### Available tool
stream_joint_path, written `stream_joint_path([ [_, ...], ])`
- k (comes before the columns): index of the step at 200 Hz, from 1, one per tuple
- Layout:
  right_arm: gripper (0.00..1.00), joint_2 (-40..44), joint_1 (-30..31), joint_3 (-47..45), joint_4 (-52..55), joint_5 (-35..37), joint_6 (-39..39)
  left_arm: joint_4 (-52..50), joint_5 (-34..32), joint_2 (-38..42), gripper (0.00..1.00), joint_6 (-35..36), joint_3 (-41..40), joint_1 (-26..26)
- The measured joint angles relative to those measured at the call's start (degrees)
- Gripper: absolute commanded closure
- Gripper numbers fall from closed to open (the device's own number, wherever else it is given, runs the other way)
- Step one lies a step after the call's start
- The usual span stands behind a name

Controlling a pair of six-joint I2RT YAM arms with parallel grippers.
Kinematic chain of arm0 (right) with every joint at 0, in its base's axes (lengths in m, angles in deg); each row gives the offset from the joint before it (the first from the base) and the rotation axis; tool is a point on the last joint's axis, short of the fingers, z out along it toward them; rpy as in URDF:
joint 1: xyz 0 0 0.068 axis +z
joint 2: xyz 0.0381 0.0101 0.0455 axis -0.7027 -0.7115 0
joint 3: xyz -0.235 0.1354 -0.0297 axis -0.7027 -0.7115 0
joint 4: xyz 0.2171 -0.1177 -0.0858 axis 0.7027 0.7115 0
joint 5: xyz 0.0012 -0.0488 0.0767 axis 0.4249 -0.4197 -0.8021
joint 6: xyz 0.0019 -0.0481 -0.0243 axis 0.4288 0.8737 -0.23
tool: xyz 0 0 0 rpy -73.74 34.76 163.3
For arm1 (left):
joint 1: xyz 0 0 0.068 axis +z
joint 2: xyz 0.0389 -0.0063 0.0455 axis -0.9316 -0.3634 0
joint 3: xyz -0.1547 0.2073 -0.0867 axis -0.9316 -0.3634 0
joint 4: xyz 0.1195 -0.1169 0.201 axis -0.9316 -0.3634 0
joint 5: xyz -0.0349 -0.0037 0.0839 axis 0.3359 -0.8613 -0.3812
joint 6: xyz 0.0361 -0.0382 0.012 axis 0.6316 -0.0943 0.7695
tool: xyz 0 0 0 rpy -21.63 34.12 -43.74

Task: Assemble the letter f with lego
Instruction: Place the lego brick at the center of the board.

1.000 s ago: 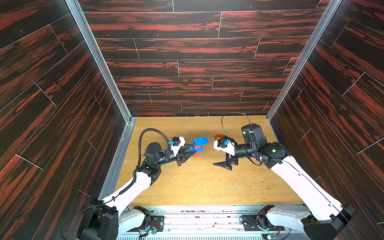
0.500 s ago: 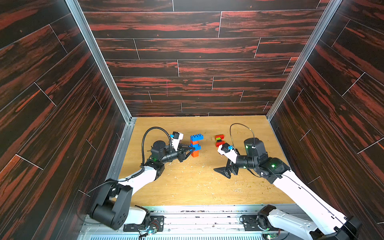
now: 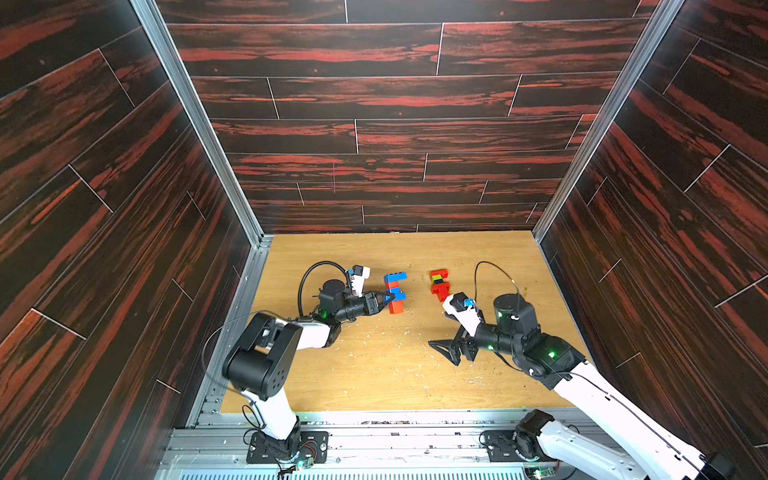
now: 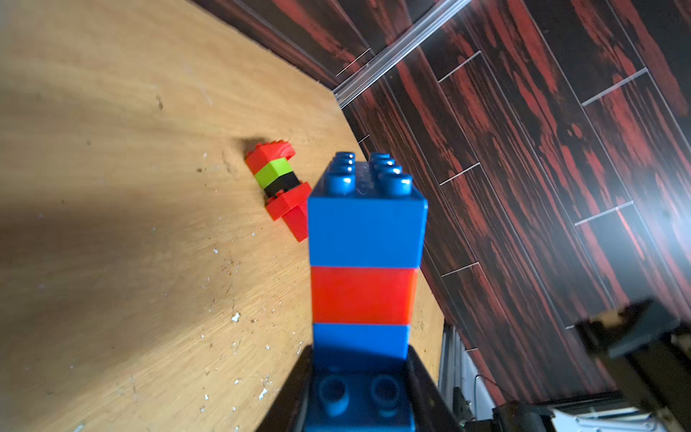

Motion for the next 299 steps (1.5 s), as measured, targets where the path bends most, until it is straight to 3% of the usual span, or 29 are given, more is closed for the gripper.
stream_joint_path([
  [60, 0.02, 1.1, 6.9, -4.5, -2.8, 5.9, -3.7, 2.6, -0.2, -7.7, 0.79, -5.3, 4.3, 0.0],
  [132, 0.02, -3.6, 17.4, -4.6, -6.0, 13.7, -5.2, 2.8, -1.4, -12.6, 0.79, -9.3, 7.6, 0.0],
  [299, 0.02, -2.4, 19.3, -4.6, -6.8, 16.9, -5.5, -3.2, -5.2, -19.9, 0.78, -17.0, 16.4, 0.1],
])
